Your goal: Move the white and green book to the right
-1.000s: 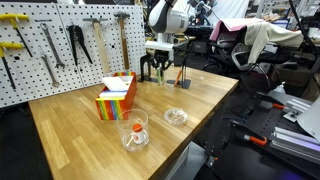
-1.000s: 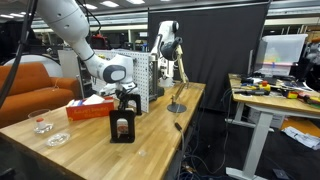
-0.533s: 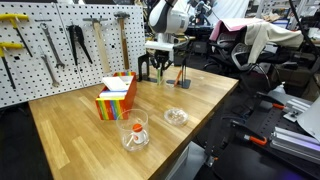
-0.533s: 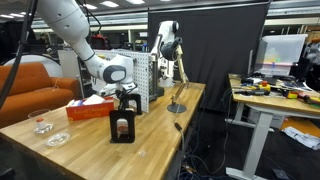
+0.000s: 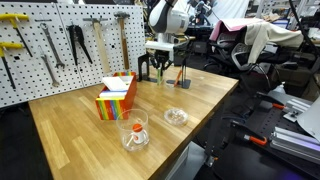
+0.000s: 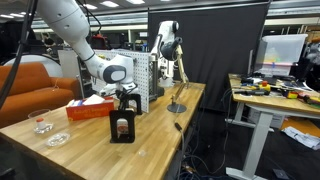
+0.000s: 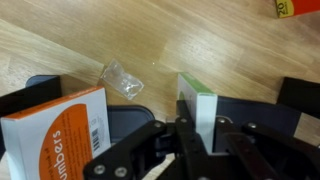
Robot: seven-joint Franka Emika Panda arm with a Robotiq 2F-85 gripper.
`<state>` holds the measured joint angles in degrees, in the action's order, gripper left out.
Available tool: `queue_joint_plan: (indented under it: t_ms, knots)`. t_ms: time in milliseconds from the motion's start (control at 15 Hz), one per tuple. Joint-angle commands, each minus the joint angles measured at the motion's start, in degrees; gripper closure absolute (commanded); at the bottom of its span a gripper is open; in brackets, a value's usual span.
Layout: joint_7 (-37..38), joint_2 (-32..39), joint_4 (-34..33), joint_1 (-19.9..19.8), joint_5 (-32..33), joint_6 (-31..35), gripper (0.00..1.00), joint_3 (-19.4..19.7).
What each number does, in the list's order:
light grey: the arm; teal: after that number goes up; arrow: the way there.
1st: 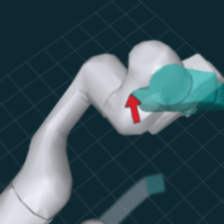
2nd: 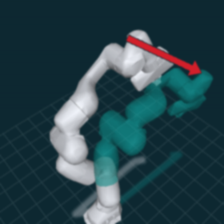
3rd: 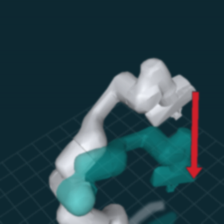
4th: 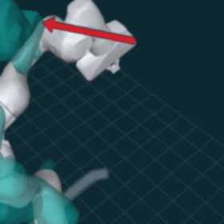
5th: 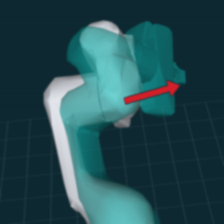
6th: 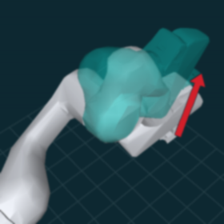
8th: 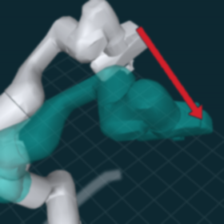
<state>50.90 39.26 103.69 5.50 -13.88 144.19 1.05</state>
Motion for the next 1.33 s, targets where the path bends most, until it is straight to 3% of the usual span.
queue_joint_plan:
  t_ms: [0,67,200,733,867,1267]
  knots:
    - [-2.3,-1.1,1.3,-0.9,-1.7,0.0,0.74,-0.8]
    - [-2.3,-1.1,1.3,-0.9,-1.7,-0.1,0.60,-0.8]
    - [-2.2,-1.1,1.3,-0.9,-1.7,-0.2,0.58,-0.7]
    - [-2.4,-1.1,1.5,-0.9,-1.7,-0.5,0.05,-0.8]
    - [-2.4,-1.0,1.4,-1.0,-1.7,-0.5,0.00,-0.8]
    - [-2.9,-1.6,2.0,-1.1,-1.9,-0.2,0.00,-1.0]
